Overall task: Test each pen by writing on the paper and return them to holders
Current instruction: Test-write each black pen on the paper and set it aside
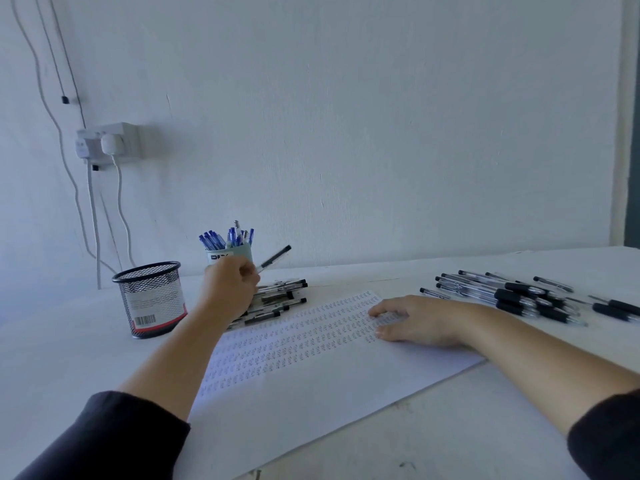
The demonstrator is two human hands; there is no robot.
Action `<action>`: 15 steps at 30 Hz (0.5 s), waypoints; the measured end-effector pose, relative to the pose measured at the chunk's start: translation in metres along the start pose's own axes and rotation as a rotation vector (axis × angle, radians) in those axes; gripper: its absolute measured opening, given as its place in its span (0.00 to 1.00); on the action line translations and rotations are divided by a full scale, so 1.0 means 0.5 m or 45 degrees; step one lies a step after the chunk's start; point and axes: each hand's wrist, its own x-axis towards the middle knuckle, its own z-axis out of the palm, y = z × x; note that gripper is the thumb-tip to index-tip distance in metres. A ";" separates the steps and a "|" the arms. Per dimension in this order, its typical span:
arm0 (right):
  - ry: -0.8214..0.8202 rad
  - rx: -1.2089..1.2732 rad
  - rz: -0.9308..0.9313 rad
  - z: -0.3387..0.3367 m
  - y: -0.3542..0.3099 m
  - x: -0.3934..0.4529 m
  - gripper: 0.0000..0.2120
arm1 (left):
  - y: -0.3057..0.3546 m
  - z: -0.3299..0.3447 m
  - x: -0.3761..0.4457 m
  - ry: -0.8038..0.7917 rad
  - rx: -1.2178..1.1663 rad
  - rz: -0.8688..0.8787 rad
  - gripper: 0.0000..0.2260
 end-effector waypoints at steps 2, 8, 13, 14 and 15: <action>0.001 0.002 -0.003 0.000 0.001 0.002 0.22 | 0.015 0.011 -0.004 -0.008 -0.055 0.082 0.05; -0.023 -0.021 -0.021 -0.002 0.003 -0.001 0.22 | 0.059 0.023 -0.040 -0.093 0.029 0.166 0.19; -0.024 -0.041 -0.028 -0.003 0.001 -0.001 0.23 | 0.094 0.022 -0.061 -0.097 0.275 0.184 0.27; -0.024 -0.045 -0.027 -0.004 0.000 -0.002 0.23 | 0.100 0.021 -0.066 -0.107 0.264 0.195 0.25; -0.024 -0.046 -0.027 -0.004 0.000 -0.002 0.23 | 0.106 0.021 -0.070 -0.113 0.247 0.221 0.23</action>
